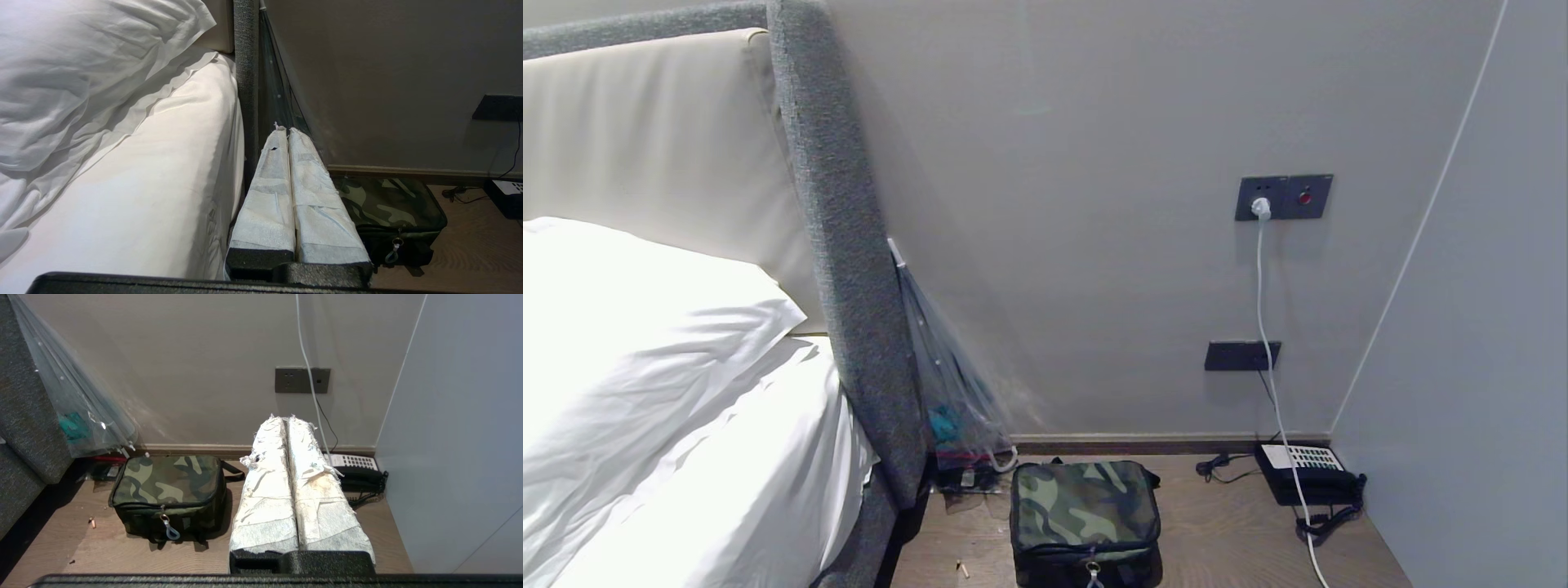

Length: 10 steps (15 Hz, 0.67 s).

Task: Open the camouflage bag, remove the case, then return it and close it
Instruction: Open the top of the storage box

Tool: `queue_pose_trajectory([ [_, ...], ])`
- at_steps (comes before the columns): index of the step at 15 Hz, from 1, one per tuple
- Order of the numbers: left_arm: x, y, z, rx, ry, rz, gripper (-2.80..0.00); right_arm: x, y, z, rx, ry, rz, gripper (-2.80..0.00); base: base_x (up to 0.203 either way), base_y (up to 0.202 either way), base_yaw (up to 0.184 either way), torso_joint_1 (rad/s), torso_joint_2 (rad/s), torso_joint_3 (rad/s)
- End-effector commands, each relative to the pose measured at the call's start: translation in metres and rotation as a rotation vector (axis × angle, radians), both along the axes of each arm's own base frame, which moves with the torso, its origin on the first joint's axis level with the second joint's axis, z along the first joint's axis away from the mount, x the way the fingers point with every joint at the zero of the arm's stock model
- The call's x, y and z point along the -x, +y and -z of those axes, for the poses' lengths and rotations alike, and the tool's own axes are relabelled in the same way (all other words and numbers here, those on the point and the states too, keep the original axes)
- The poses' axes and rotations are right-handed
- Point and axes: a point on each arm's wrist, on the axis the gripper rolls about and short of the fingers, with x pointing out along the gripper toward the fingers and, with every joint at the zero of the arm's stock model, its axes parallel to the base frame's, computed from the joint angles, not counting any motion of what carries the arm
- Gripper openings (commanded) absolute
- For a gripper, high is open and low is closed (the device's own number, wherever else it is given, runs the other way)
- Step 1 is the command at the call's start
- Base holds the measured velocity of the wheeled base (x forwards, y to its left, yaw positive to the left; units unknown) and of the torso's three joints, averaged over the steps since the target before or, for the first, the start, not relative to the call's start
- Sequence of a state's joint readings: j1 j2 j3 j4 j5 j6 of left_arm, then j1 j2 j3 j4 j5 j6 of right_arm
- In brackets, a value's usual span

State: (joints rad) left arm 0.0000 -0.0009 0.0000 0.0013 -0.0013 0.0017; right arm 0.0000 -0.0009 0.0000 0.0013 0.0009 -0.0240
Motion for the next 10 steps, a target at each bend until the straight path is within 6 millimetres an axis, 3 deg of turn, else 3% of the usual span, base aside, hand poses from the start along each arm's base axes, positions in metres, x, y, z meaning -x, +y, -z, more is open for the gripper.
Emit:
queue_pose_trajectory([
  [1,-0.0001,0.0,0.0001,-0.001,0.002,0.0,-2.8,-0.0001,0.0,0.0,0.001,0.001,-0.001,-2.8,0.0,0.0,0.0,0.0,0.0,0.0],
  [5,0.0001,0.0,-0.0003,-0.009,0.001,-0.001,-2.8,-0.0001,0.0,0.0,0.001,0.001,-0.001,-2.8,0.0,0.0,0.0,0.002,0.0,-0.02],
  [10,-0.0002,0.0,-0.0002,-0.004,0.006,-0.002,-2.8,-0.0001,0.0,0.0,0.001,0.001,-0.001,-2.8,0.0,0.0,0.0,0.001,0.0,-0.173],
])
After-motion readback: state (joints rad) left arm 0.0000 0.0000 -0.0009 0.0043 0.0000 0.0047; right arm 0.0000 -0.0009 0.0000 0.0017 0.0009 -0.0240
